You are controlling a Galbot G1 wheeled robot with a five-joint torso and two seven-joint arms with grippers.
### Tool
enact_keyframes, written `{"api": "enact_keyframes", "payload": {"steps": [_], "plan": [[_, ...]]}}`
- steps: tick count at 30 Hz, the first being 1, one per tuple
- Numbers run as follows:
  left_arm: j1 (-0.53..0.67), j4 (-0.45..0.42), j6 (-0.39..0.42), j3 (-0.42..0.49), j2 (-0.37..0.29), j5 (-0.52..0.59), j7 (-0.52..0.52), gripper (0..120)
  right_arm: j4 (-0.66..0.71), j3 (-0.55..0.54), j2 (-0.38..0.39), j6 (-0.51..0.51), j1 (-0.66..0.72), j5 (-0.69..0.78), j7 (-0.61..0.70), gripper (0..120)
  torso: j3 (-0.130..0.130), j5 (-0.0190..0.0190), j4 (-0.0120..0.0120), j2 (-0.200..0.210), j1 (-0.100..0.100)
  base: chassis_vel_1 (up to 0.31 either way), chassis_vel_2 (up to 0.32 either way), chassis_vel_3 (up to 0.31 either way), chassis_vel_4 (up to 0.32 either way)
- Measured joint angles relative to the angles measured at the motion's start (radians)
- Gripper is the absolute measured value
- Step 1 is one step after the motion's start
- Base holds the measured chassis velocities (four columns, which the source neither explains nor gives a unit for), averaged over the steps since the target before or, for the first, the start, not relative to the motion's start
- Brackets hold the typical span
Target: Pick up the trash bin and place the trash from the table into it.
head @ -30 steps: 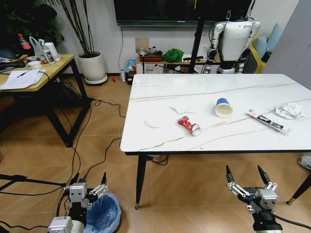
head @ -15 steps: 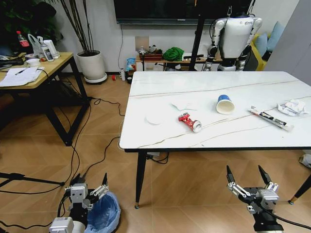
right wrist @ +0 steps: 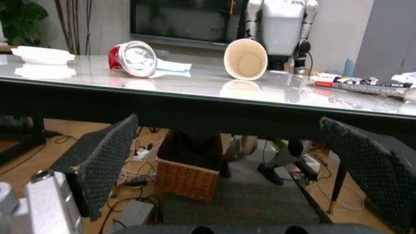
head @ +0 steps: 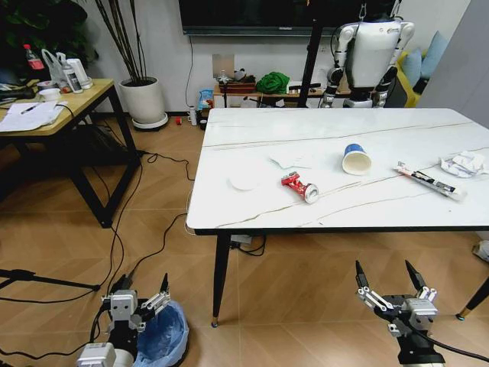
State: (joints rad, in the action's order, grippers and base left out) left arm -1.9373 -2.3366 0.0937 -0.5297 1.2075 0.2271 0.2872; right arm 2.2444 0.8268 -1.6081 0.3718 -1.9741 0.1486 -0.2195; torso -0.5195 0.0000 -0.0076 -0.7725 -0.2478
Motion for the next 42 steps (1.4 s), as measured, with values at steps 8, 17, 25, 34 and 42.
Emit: {"api": "enact_keyframes", "payload": {"steps": [8,17,25,34,42], "plan": [[-0.003,-0.002,-0.001,-0.002,0.004,-0.001,0.0,100,0.001,-0.001,0.0,0.0,0.0,0.0,0.0,100,0.023,0.0,0.0,0.04,0.017,0.0,0.0,0.0,0.0],[-0.003,-0.002,-0.003,-0.002,0.008,-0.002,0.001,100,0.002,-0.001,0.0,0.0,0.0,0.0,0.0,100,0.045,0.0,0.0,0.077,0.032,0.0,0.0,0.0,0.0],[-0.003,-0.002,-0.005,-0.004,0.008,-0.003,0.001,100,0.001,-0.001,0.0,0.002,-0.001,-0.001,-0.001,100,0.065,0.0,0.0,0.111,0.046,0.0,0.0,0.0,0.0],[-0.002,-0.001,-0.006,-0.004,0.008,-0.001,0.001,100,0.001,-0.001,0.0,0.002,-0.001,-0.003,-0.001,100,0.088,0.0,0.0,0.15,0.062,0.0,0.0,0.0,0.0],[-0.002,-0.001,-0.006,-0.004,0.008,0.0,0.001,100,0.001,-0.001,0.0,0.003,-0.001,-0.003,-0.002,100,0.107,0.0,0.0,0.183,0.076,0.0,0.0,0.0,0.0]]}}
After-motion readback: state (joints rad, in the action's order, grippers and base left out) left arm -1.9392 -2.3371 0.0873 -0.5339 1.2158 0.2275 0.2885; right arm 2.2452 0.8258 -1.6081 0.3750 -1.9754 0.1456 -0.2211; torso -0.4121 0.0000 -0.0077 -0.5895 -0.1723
